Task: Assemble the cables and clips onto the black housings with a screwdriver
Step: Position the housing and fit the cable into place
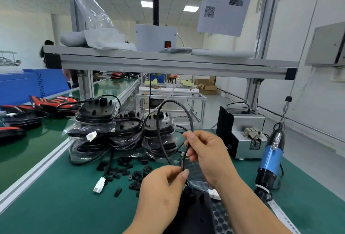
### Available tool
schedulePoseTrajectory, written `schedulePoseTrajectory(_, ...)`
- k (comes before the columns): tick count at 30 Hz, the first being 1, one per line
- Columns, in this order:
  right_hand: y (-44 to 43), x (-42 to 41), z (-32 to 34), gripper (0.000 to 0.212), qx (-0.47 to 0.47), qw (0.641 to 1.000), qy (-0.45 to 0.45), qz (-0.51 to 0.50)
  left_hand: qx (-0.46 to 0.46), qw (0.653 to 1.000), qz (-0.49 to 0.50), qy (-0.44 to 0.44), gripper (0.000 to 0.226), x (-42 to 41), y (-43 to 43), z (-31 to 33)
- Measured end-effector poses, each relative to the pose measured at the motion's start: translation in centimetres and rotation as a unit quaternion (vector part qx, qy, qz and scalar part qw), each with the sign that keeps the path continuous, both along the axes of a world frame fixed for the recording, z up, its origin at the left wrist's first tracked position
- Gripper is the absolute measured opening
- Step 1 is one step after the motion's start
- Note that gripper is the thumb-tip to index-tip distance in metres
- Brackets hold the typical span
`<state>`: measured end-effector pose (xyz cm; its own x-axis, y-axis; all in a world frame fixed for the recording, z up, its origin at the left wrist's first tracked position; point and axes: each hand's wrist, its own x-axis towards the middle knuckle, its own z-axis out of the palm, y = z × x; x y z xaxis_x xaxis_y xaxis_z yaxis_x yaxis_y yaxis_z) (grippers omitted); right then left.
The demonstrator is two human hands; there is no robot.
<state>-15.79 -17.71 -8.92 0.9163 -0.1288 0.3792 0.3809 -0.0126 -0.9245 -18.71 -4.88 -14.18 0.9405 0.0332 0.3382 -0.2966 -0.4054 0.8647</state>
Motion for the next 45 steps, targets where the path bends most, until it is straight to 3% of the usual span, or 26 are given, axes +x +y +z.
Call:
schedulePoseTrajectory(4, 0.4, 0.1, 0.2, 0.021, 0.032, 0.999, 0.001, 0.036, 0.018, 1.0, 0.0, -0.013, 0.024, 0.6, -0.5, -0.1)
schedulePoseTrajectory(7, 0.8, 0.2, 0.6, 0.022, 0.044, 0.998, -0.003, 0.054, -0.063, 0.997, -0.038, 0.019, 0.009, 0.7, -0.1, -0.1)
schedulePoseTrajectory(9, 1.1, 0.2, 0.7, 0.022, 0.032, 0.997, -0.002, 0.063, -0.067, 0.995, -0.065, 0.017, 0.019, 0.5, 0.4, -0.2)
schedulePoseTrajectory(11, 1.3, 0.0, 0.9, 0.019, -0.018, 0.997, -0.005, 0.073, -0.053, 0.997, -0.055, 0.002, 0.024, 0.4, 1.0, -0.2)
schedulePoseTrajectory(16, 1.1, -0.9, 1.3, 0.016, -0.257, 0.964, -0.03, 0.052, -0.012, 0.999, -0.044, -0.007, 0.029, 0.8, 1.5, -0.3)
schedulePoseTrajectory(20, 1.1, -1.0, 1.6, 0.021, -0.323, 0.944, -0.061, 0.016, 0.038, 0.998, -0.009, -0.041, 0.03, 0.7, 1.2, -0.5)
schedulePoseTrajectory(26, 0.9, -0.8, 0.7, 0.016, -0.275, 0.961, -0.026, 0.019, 0.029, 0.997, -0.007, -0.07, 0.023, 0.6, 1.0, -0.4)
schedulePoseTrajectory(31, 0.6, -1.2, -0.8, 0.035, -0.235, 0.972, -0.012, 0.025, 0.074, 0.993, 0.014, -0.088, 0.022, 0.4, 1.1, -0.8)
schedulePoseTrajectory(34, 0.3, -1.3, -0.9, 0.023, -0.151, 0.986, 0.004, 0.063, 0.072, 0.992, -0.006, -0.107, 0.012, 0.5, 1.2, -0.8)
schedulePoseTrajectory(36, 0.0, -1.3, -0.8, 0.019, -0.08, 0.993, 0.021, 0.086, 0.053, 0.995, -0.043, -0.07, 0.008, 0.7, 1.6, -0.5)
schedulePoseTrajectory(38, -0.5, -1.2, -1.0, 0.021, -0.026, 0.995, 0.03, 0.092, -0.038, 0.993, -0.111, 0.006, 0.015, 0.9, 2.2, -0.1)
schedulePoseTrajectory(40, -1.0, -1.2, -1.4, 0.017, -0.037, 0.996, 0.038, 0.068, -0.2, 0.963, -0.161, 0.086, 0.048, 1.3, 2.8, 0.6)
schedulePoseTrajectory(43, -2.5, -0.2, -2.1, 0.021, -0.174, 0.98, 0.09, -0.038, -0.49, 0.843, -0.183, 0.121, 0.042, 1.8, 3.6, 2.2)
schedulePoseTrajectory(45, -3.7, 0.4, -2.2, 0.017, -0.351, 0.921, 0.139, -0.1, -0.591, 0.773, -0.191, 0.131, 0.042, 1.8, 3.9, 3.0)
